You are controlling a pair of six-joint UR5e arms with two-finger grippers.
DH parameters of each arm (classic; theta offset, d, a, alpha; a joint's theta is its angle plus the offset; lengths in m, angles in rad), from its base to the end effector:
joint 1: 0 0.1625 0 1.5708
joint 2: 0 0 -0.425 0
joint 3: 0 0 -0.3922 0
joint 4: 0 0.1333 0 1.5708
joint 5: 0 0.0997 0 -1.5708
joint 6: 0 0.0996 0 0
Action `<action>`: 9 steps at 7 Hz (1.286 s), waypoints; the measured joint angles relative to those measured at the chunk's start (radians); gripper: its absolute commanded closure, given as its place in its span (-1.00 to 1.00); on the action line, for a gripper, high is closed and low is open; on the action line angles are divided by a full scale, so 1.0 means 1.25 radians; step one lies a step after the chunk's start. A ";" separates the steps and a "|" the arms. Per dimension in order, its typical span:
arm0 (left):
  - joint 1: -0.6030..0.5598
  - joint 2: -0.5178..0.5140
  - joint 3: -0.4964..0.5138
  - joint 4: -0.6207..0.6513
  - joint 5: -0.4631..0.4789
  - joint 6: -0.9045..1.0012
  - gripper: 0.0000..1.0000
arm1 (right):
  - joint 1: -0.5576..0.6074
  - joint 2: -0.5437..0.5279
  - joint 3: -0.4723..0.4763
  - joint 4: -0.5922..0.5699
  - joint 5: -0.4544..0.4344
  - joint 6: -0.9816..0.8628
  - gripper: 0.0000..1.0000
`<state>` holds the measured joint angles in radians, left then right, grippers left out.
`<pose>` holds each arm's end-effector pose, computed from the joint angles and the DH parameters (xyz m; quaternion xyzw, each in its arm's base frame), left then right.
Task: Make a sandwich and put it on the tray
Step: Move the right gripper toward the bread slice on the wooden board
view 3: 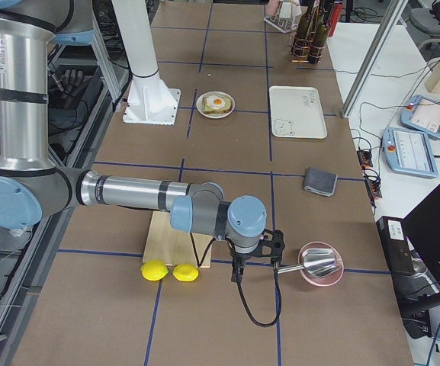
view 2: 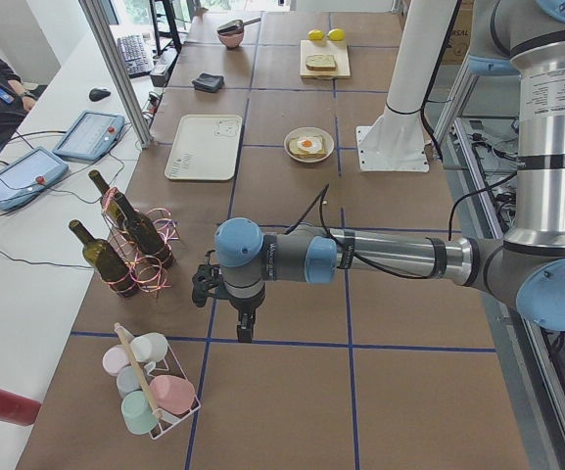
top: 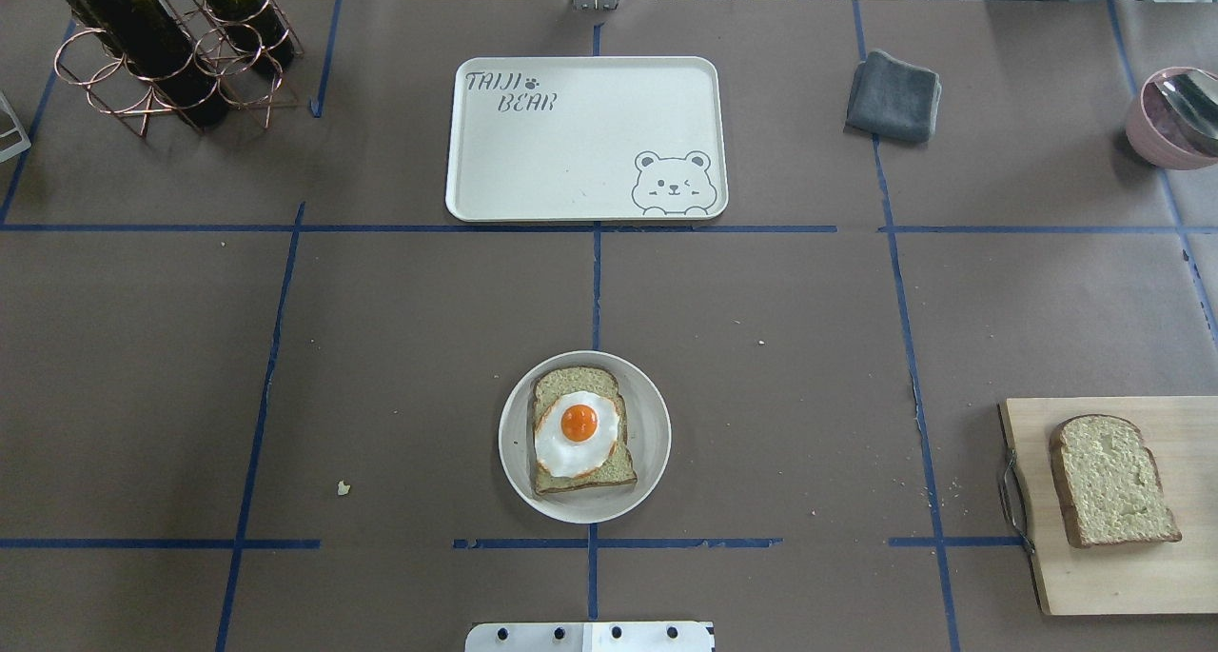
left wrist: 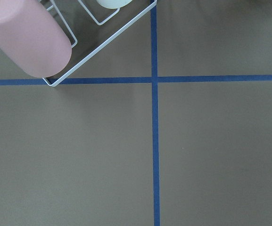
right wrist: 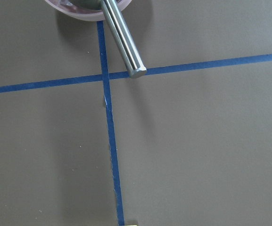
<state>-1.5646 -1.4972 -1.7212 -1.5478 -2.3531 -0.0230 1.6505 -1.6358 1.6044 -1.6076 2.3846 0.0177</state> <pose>-0.0602 -0.4635 0.6214 0.0193 0.3814 0.0025 0.9242 0.0973 -0.4529 0.6739 -0.0190 -0.3963 0.0582 0.9161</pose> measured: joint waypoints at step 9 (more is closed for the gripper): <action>0.035 -0.131 -0.067 -0.008 -0.004 -0.094 -1.00 | -0.105 0.169 -0.031 -0.001 0.005 0.053 -1.00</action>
<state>-1.5205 -1.6606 -1.8052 -1.5572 -2.3576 -0.1403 1.5199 -1.4250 1.5658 -1.6084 2.3907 0.0845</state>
